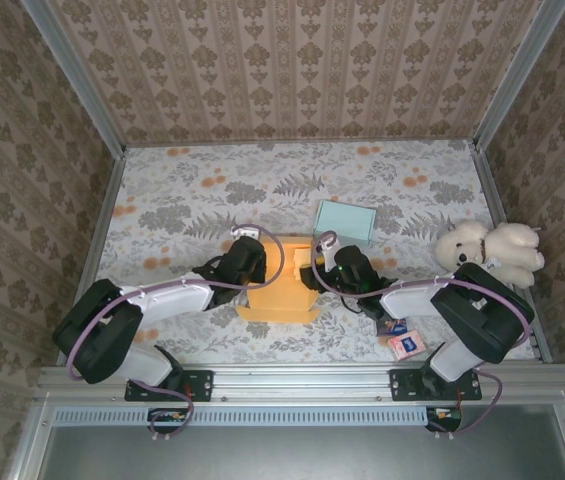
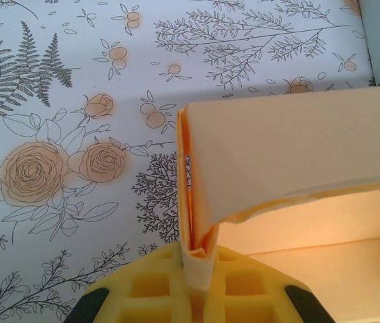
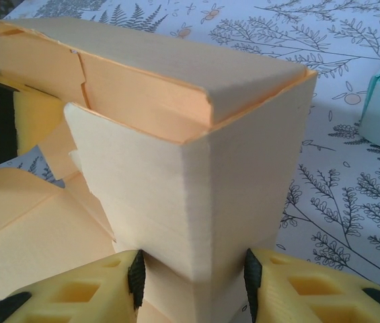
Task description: Fold the paper box
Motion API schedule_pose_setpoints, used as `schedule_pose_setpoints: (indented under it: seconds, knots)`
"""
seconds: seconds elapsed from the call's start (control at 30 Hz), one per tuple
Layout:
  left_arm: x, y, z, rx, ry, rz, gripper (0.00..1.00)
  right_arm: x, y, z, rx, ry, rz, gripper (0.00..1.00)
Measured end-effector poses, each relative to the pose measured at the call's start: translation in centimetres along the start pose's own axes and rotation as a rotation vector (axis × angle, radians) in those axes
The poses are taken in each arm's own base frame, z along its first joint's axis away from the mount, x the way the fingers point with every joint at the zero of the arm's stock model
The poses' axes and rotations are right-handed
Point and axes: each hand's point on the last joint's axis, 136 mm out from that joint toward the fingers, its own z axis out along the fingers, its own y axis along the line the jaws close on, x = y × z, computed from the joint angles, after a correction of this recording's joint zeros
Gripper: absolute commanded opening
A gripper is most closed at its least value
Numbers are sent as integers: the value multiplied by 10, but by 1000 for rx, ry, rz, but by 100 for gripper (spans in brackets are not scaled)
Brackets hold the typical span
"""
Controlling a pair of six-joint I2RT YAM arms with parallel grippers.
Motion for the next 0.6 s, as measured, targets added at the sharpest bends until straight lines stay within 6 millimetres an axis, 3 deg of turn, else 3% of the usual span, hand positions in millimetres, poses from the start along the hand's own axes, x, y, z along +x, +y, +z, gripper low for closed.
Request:
schedule_pose_setpoints:
  seconds: [0.6]
  knots:
    - [3, -4, -3, -42, 17, -46, 0, -9, -20, 13, 155, -7, -11, 35]
